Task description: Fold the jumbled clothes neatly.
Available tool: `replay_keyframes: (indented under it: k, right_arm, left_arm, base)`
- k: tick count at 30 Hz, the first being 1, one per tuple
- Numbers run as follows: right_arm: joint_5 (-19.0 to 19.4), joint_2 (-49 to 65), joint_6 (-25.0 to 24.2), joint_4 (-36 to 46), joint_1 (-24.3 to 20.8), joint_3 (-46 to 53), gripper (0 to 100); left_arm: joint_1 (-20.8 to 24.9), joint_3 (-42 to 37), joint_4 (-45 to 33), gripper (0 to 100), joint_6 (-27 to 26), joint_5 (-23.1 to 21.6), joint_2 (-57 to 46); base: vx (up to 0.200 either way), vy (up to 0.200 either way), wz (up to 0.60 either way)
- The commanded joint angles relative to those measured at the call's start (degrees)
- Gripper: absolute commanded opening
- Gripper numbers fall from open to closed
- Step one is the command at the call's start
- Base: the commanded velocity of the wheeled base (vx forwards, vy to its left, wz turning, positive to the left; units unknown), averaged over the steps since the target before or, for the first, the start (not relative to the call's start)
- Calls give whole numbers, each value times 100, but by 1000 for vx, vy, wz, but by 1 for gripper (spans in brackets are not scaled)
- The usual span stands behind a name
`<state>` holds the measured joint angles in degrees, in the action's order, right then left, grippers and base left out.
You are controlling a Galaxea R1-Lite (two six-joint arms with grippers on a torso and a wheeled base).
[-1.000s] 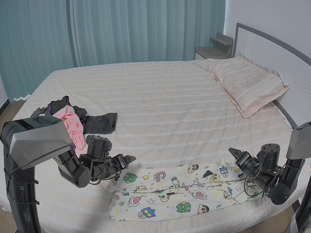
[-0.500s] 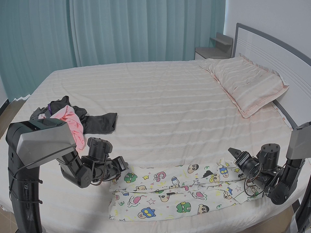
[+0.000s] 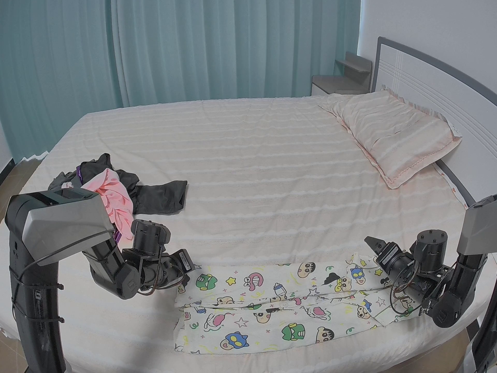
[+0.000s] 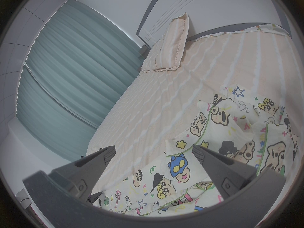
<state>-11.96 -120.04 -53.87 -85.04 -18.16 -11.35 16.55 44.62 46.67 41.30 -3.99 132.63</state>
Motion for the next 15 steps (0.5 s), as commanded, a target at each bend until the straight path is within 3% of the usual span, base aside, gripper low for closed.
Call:
replay_keyframes:
  k: [1,15]
  right_arm:
    - [1,-11,-1,-4,-3,1,100]
    - [-17,-11,-1,-4,23,-16,100]
  left_arm:
    - [-56,-67,9,0,1,12,-71]
    - [-267,-155,9,0,18,3,-176]
  base:
    - [0,0,0]
    - [0,0,0]
